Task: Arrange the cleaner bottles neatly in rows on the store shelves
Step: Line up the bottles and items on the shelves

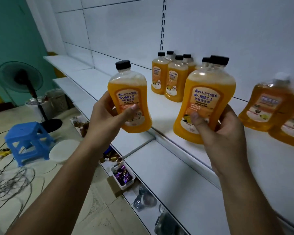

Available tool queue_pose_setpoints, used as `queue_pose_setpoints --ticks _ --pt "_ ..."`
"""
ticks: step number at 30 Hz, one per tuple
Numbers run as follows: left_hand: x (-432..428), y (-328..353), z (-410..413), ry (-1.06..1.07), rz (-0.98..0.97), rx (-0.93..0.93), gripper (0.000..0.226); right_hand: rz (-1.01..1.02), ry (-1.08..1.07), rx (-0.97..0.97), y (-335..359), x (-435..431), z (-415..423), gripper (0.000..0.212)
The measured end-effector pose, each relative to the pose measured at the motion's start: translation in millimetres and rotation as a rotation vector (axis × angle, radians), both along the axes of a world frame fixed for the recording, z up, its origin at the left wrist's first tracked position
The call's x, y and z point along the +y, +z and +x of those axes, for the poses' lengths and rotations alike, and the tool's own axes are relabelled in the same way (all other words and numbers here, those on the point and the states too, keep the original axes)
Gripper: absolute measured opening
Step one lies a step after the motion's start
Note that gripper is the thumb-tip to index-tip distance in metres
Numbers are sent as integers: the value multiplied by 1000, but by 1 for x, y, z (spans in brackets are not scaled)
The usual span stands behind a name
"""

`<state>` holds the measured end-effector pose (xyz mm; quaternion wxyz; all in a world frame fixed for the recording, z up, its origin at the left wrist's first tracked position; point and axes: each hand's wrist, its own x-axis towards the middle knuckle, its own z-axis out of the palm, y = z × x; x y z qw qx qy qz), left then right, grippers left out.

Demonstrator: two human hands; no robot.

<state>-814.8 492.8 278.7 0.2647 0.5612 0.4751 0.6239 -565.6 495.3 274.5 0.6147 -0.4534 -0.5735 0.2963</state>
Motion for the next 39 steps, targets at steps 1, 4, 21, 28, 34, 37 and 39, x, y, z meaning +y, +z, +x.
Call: queue_pose_setpoints --ticks 1,4,21,28,34,37,39 --pt "16 0 -5 -27 4 9 47 1 -25 -8 0 9 -5 59" --pt "67 1 -25 -113 19 43 56 5 -103 -35 0 32 -21 60" --pt "311 0 -80 -590 25 209 73 -162 -516 -222 32 157 -62 59" --pt "330 -18 -76 -646 -31 187 68 -273 -575 -270 10 173 -60 61" --pt "317 -17 -69 -724 -42 82 73 -268 -636 -288 2 181 -60 69" --pt "317 -15 -67 -726 -50 97 71 -292 -633 -306 0 182 -57 77" --pt "316 -15 -66 -716 -58 96 70 -307 -626 -326 -2 181 -55 81"
